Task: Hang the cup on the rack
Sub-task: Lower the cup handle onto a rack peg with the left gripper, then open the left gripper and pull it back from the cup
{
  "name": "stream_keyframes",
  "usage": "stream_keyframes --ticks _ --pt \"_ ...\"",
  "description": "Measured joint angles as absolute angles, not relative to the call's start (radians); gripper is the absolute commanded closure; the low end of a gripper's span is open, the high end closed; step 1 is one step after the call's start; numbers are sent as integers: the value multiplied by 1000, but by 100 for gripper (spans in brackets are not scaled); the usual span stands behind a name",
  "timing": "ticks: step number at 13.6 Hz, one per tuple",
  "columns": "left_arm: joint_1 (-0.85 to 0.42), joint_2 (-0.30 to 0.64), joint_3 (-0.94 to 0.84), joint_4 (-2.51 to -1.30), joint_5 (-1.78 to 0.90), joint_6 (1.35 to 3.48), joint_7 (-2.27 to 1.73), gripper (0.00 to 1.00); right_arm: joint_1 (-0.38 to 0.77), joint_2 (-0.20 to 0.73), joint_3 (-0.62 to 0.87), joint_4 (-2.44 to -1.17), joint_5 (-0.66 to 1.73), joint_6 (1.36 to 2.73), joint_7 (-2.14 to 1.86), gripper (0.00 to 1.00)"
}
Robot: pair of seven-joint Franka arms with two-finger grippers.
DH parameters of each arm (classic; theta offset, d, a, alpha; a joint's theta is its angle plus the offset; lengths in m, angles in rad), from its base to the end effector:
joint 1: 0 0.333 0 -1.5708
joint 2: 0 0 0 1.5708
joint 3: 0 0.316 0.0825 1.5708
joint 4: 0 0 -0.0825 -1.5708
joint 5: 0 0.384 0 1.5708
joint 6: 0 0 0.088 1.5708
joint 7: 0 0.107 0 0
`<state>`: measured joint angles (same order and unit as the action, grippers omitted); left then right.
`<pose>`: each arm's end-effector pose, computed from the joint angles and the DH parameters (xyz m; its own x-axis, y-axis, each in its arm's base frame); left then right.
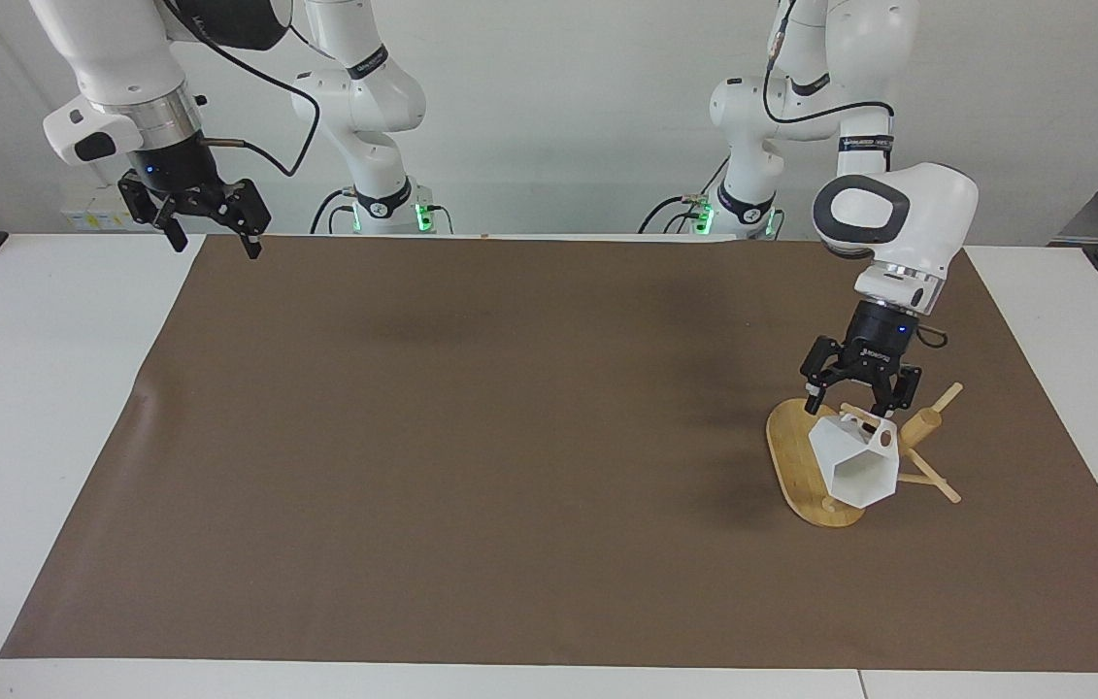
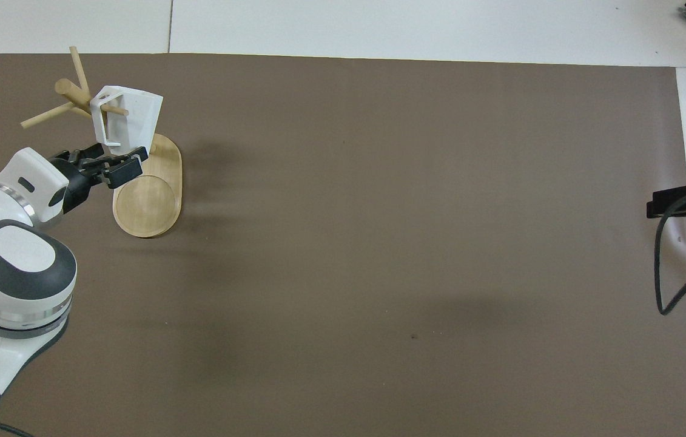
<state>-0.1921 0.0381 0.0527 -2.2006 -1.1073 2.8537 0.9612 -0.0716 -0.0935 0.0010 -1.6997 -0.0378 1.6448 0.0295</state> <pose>0.5634 -0.0305 0.4126 0.7438 0.0200 0.6681 -0.2159 -0.9388 0.2684 0.5298 -0.0412 0.6207 0.9945 -0.0971 0.0396 -0.0985 -0.9945 0.0367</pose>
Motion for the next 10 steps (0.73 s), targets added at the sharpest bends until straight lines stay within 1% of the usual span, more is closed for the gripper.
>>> stream_keyframes --ticks 4,7,10 --pt "-132 8 53 -2200 -1093 2751 963 0 -71 -54 2 -1662 -38 1644 30 0" --pt "-49 -36 53 -2191 -922 2610 961 0 -70 -31 3 -1612 -38 1604 30 0" --pt "38 -86 55 -2162 -760 2446 953 0 -71 -25 2 -1603 -38 1585 30 0"
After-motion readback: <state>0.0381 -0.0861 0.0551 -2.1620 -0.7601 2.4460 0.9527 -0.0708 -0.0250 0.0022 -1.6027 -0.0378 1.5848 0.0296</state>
